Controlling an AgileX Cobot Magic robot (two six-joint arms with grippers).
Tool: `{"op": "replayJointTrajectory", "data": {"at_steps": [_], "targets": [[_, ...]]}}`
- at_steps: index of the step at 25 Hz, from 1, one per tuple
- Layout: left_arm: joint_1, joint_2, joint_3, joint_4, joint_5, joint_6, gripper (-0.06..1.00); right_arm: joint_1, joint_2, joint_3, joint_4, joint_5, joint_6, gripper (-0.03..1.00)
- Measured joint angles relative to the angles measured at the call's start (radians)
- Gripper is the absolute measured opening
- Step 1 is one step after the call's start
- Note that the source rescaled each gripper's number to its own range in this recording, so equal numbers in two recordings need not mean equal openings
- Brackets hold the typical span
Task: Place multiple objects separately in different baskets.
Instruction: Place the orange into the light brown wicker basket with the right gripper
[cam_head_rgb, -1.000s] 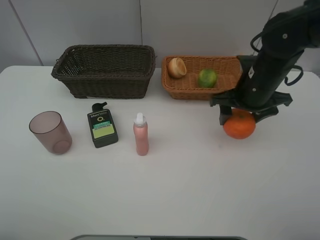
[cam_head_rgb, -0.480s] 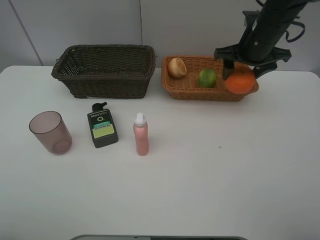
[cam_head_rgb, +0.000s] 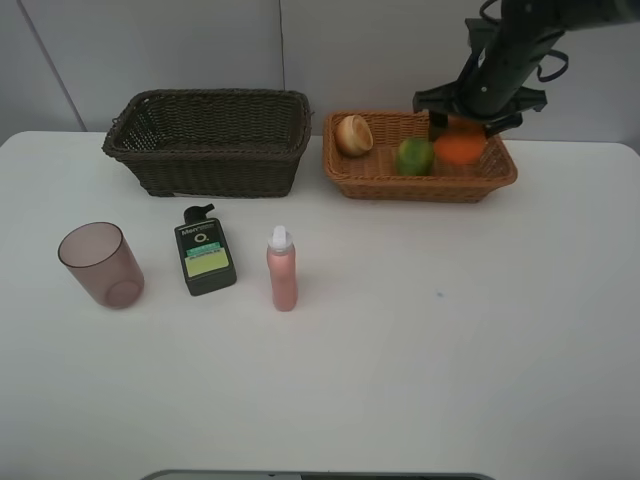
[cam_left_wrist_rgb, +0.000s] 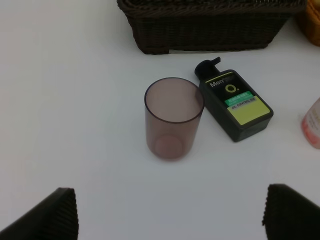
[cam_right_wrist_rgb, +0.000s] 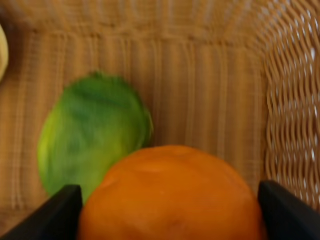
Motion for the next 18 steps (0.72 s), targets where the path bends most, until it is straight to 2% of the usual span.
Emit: {"op": "replayJointTrajectory", "data": {"at_steps": [5, 18], "targets": [[0.000, 0.000, 0.000, 0.000, 0.000, 0.000, 0.96, -0.038, 0.023, -0.003, -0.010, -0.072, 0.001, 0.64], [0.000, 0.000, 0.000, 0.000, 0.000, 0.000, 0.96, -0.049, 0.069, -0.004, -0.011, -0.082, 0.004, 0.66]]}}
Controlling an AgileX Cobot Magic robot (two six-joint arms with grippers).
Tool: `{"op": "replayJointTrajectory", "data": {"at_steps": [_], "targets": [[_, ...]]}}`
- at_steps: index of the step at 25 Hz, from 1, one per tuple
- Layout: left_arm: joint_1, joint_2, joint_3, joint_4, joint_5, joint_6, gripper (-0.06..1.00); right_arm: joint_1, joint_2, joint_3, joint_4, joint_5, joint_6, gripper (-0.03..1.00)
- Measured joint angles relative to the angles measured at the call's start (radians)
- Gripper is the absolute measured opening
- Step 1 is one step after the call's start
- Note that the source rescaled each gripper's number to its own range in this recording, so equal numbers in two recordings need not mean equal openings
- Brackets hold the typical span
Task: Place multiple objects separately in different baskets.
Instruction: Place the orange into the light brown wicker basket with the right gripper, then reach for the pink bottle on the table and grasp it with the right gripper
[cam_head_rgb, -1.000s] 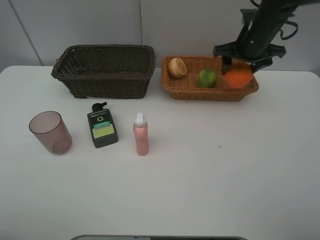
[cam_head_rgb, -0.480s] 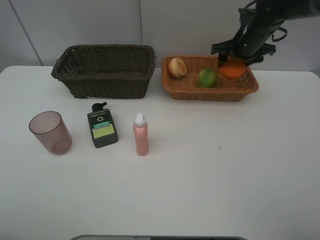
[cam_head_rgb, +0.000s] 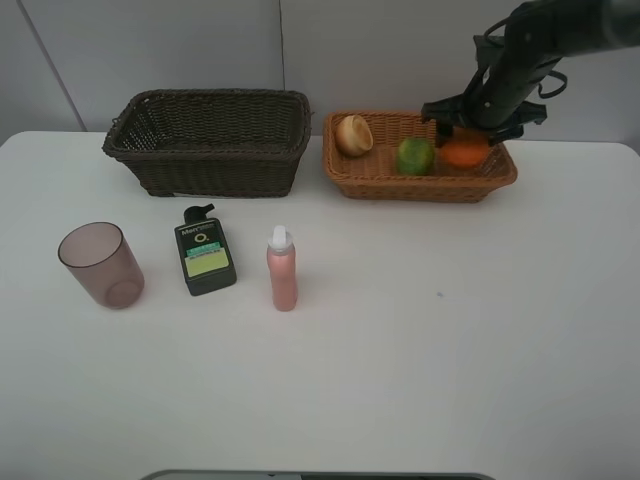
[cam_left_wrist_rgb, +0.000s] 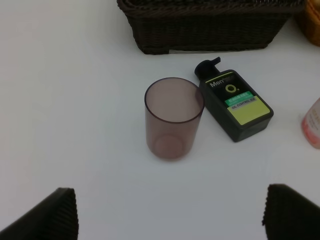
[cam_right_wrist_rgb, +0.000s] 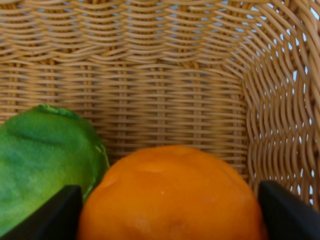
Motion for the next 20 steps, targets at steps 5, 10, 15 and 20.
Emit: {"op": "replayJointTrajectory", "data": {"at_steps": [5, 10, 15, 20], "targets": [[0.000, 0.000, 0.000, 0.000, 0.000, 0.000, 0.96, 0.000, -0.017, 0.000, 0.000, 0.010, 0.000, 0.88], [0.000, 0.000, 0.000, 0.000, 0.000, 0.000, 0.96, 0.009, -0.078, 0.000, 0.000, 0.060, 0.000, 0.92], [0.000, 0.000, 0.000, 0.000, 0.000, 0.000, 0.96, 0.092, -0.147, 0.000, 0.001, 0.171, 0.000, 0.92], [0.000, 0.000, 0.000, 0.000, 0.000, 0.000, 0.96, 0.205, -0.194, 0.000, 0.011, 0.280, 0.000, 0.92]]}}
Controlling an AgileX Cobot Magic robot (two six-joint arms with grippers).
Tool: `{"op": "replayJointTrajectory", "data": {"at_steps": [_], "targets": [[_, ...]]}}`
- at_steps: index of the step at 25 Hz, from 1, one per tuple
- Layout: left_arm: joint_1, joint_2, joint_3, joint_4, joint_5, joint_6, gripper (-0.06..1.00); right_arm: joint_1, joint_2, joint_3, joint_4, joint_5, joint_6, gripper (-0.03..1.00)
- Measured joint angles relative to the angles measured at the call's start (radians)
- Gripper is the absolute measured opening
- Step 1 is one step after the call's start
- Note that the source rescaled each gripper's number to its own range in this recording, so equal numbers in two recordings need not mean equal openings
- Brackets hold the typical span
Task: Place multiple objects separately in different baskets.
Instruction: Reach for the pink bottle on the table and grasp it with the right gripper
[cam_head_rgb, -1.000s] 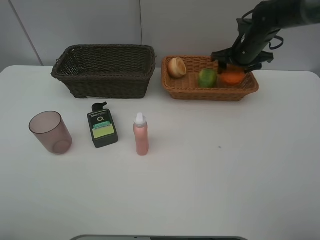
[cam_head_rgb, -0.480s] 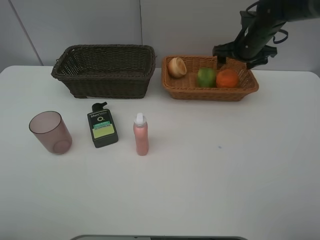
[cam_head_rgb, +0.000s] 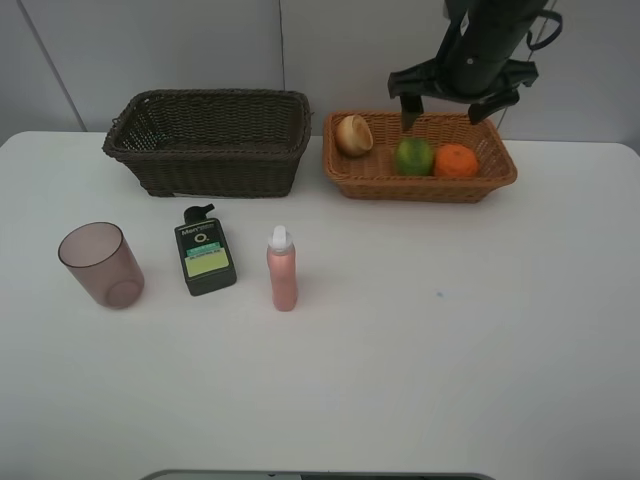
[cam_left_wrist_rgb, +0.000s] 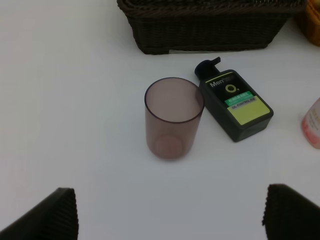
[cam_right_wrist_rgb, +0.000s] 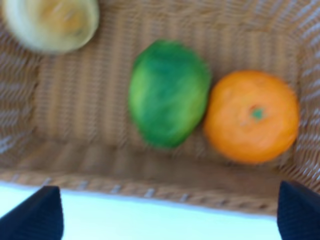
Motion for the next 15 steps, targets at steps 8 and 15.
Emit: {"op": "replayJointTrajectory", "data": {"at_steps": [8, 15], "targets": [[0.000, 0.000, 0.000, 0.000, 0.000, 0.000, 0.96, 0.206, -0.035, 0.000, 0.100, 0.178, -0.004, 0.92], [0.000, 0.000, 0.000, 0.000, 0.000, 0.000, 0.96, 0.340, -0.035, 0.000, 0.203, 0.224, 0.053, 0.92]]}}
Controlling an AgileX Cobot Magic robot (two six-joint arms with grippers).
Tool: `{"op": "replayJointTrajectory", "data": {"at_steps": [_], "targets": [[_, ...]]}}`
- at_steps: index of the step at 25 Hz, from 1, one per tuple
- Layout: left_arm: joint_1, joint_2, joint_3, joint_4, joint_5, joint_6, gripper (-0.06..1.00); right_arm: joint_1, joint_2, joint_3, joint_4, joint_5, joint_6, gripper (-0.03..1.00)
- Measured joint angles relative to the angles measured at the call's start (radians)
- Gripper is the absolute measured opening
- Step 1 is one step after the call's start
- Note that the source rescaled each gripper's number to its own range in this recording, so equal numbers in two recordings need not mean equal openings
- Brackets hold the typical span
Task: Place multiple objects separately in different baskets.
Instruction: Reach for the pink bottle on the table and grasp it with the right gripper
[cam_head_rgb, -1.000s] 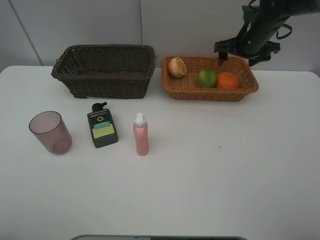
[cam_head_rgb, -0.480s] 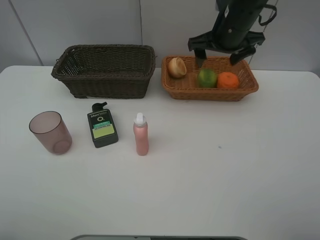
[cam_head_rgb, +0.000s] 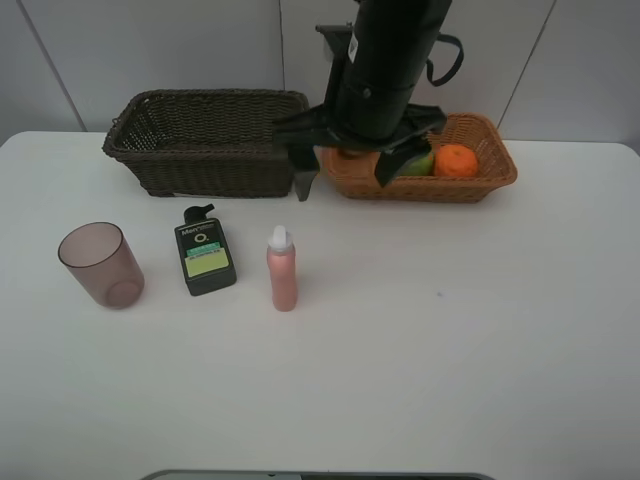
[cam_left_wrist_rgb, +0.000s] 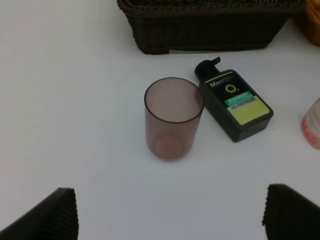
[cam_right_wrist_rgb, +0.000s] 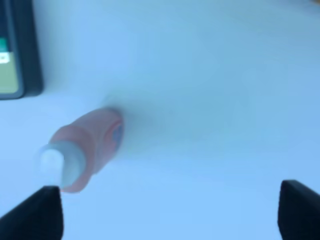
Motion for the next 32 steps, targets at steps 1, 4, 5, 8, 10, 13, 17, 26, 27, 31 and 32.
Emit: {"op": "replayJointTrajectory", "data": {"at_steps": [1, 4, 5, 8, 10, 13, 17, 26, 27, 31, 32], "targets": [[0.000, 0.000, 0.000, 0.000, 0.000, 0.000, 0.96, 0.020, 0.000, 0.000, -0.006, 0.000, 0.029, 0.92], [0.000, 0.000, 0.000, 0.000, 0.000, 0.000, 0.96, 0.073, 0.000, 0.000, -0.032, -0.003, 0.117, 0.92], [0.000, 0.000, 0.000, 0.000, 0.000, 0.000, 0.96, 0.088, 0.001, 0.000, -0.036, -0.009, 0.144, 0.92], [0.000, 0.000, 0.000, 0.000, 0.000, 0.000, 0.96, 0.121, 0.023, 0.000, -0.045, -0.035, 0.243, 0.92], [0.000, 0.000, 0.000, 0.000, 0.000, 0.000, 0.96, 0.137, 0.044, 0.000, -0.054, -0.051, 0.294, 0.92], [0.000, 0.000, 0.000, 0.000, 0.000, 0.000, 0.96, 0.161, 0.074, 0.000, -0.058, -0.082, 0.357, 0.92], [0.000, 0.000, 0.000, 0.000, 0.000, 0.000, 0.96, 0.185, 0.111, -0.013, -0.060, -0.109, 0.406, 0.92], [0.000, 0.000, 0.000, 0.000, 0.000, 0.000, 0.96, 0.189, 0.210, -0.094, -0.111, -0.064, 0.415, 0.92], [0.000, 0.000, 0.000, 0.000, 0.000, 0.000, 0.96, 0.189, 0.218, -0.102, -0.115, -0.058, 0.415, 0.92], [0.000, 0.000, 0.000, 0.000, 0.000, 0.000, 0.96, 0.183, 0.250, -0.113, -0.133, -0.052, 0.415, 0.92], [0.000, 0.000, 0.000, 0.000, 0.000, 0.000, 0.96, 0.179, 0.257, -0.115, -0.133, -0.053, 0.415, 0.92]]}}
